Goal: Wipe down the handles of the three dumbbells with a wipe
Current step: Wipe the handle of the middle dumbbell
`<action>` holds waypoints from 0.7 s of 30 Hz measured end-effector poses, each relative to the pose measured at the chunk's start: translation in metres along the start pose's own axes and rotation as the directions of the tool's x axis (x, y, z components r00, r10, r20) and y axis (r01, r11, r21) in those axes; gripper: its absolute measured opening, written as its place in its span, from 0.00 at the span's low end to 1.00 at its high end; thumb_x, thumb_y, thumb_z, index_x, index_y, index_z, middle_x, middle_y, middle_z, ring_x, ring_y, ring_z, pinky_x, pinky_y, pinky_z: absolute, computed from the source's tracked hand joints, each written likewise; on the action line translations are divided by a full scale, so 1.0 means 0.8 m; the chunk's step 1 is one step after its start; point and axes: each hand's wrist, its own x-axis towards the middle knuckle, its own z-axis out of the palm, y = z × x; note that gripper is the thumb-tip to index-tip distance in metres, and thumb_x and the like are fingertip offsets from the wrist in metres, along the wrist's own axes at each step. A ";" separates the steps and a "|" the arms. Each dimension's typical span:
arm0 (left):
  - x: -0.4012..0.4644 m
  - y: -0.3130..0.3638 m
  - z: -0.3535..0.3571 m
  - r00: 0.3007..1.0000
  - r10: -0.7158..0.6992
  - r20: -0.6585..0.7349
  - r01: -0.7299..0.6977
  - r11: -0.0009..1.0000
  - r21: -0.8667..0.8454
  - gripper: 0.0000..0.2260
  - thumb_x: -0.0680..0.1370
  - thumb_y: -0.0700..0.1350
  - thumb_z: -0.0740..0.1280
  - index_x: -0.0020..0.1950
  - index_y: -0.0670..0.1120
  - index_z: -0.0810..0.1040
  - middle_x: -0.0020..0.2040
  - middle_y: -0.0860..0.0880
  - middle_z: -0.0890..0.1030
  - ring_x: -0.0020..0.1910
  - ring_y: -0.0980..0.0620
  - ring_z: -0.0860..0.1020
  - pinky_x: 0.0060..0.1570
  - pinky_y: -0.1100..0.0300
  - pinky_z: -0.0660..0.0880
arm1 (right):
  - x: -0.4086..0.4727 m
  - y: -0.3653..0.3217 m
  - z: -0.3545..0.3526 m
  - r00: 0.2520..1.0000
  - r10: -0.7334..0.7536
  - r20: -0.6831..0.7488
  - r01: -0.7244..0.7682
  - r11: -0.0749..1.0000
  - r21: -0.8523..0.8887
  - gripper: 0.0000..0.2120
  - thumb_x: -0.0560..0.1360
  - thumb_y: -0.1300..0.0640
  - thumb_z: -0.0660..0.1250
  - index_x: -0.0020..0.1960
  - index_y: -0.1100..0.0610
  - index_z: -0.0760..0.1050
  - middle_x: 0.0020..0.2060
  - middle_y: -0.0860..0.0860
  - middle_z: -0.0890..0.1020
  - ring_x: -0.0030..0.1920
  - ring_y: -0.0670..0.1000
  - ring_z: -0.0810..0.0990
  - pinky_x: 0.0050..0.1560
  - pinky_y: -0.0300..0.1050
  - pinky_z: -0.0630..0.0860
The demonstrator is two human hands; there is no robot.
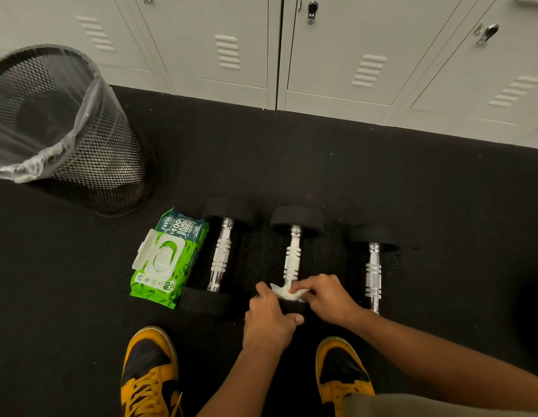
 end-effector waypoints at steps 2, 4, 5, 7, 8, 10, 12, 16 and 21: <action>0.000 0.000 0.000 1.000 -0.007 0.000 0.007 1.000 -0.001 0.35 0.69 0.51 0.78 0.68 0.46 0.62 0.66 0.43 0.73 0.66 0.41 0.73 0.62 0.48 0.74 | 0.005 0.002 -0.007 0.998 0.034 0.043 -0.036 0.999 0.036 0.15 0.76 0.66 0.67 0.55 0.51 0.84 0.60 0.47 0.82 0.61 0.43 0.78 0.59 0.30 0.70; -0.001 0.000 0.001 1.000 -0.010 0.001 0.010 1.000 -0.005 0.35 0.69 0.51 0.78 0.68 0.46 0.62 0.66 0.43 0.72 0.66 0.40 0.72 0.63 0.48 0.74 | 0.008 0.008 -0.014 0.994 0.092 0.063 -0.099 0.988 0.117 0.16 0.73 0.67 0.69 0.49 0.46 0.84 0.56 0.45 0.83 0.57 0.43 0.80 0.57 0.33 0.74; -0.001 0.000 0.001 1.000 -0.011 0.001 0.011 1.000 -0.003 0.35 0.69 0.51 0.78 0.68 0.46 0.62 0.66 0.42 0.72 0.67 0.40 0.72 0.63 0.48 0.73 | 0.009 0.011 -0.017 0.990 0.133 0.038 -0.137 0.973 0.183 0.18 0.72 0.68 0.69 0.46 0.44 0.84 0.54 0.45 0.84 0.55 0.43 0.80 0.57 0.36 0.76; -0.001 0.001 0.000 1.000 -0.019 0.003 0.019 1.000 0.004 0.34 0.69 0.51 0.78 0.67 0.46 0.62 0.67 0.42 0.72 0.67 0.40 0.72 0.63 0.48 0.72 | 0.011 0.016 -0.022 0.970 0.233 -0.070 -0.197 0.921 0.338 0.19 0.71 0.70 0.68 0.42 0.45 0.84 0.51 0.46 0.84 0.51 0.44 0.81 0.49 0.38 0.78; -0.001 0.001 0.000 1.000 -0.024 0.005 0.024 1.000 0.006 0.34 0.70 0.51 0.78 0.67 0.46 0.61 0.67 0.42 0.71 0.67 0.40 0.71 0.63 0.48 0.72 | 0.012 0.018 -0.024 0.948 0.288 -0.134 -0.213 0.889 0.405 0.19 0.71 0.70 0.67 0.42 0.46 0.84 0.51 0.47 0.83 0.49 0.45 0.80 0.44 0.38 0.76; -0.001 0.003 -0.001 0.999 -0.031 0.011 0.031 1.000 0.007 0.35 0.70 0.51 0.78 0.68 0.46 0.61 0.67 0.42 0.71 0.67 0.40 0.71 0.63 0.48 0.71 | 0.020 0.019 -0.027 0.900 0.379 -0.214 -0.220 0.821 0.527 0.18 0.71 0.71 0.65 0.41 0.48 0.84 0.52 0.49 0.82 0.51 0.50 0.80 0.40 0.39 0.76; -0.002 0.004 -0.002 1.000 -0.028 0.010 0.027 1.000 0.011 0.34 0.70 0.51 0.78 0.67 0.46 0.61 0.67 0.42 0.71 0.67 0.40 0.71 0.63 0.48 0.71 | 0.033 0.017 -0.027 0.867 0.443 -0.230 -0.198 0.728 0.657 0.16 0.72 0.70 0.65 0.42 0.51 0.84 0.53 0.52 0.83 0.53 0.54 0.81 0.40 0.43 0.79; -0.005 0.005 -0.002 1.000 -0.020 0.004 0.020 1.000 0.015 0.34 0.70 0.51 0.77 0.67 0.46 0.62 0.67 0.42 0.71 0.67 0.40 0.72 0.63 0.49 0.71 | 0.068 0.002 -0.024 0.826 0.538 -0.166 -0.175 0.526 0.833 0.06 0.75 0.62 0.69 0.50 0.56 0.82 0.51 0.54 0.83 0.53 0.53 0.82 0.55 0.52 0.82; -0.003 0.004 -0.002 1.000 -0.028 0.011 0.028 1.000 0.008 0.34 0.70 0.51 0.77 0.68 0.46 0.61 0.67 0.42 0.71 0.67 0.40 0.72 0.62 0.48 0.72 | 0.095 -0.001 -0.019 0.844 0.516 -0.150 -0.178 0.532 0.828 0.08 0.76 0.60 0.70 0.55 0.57 0.79 0.53 0.55 0.83 0.55 0.53 0.82 0.59 0.54 0.79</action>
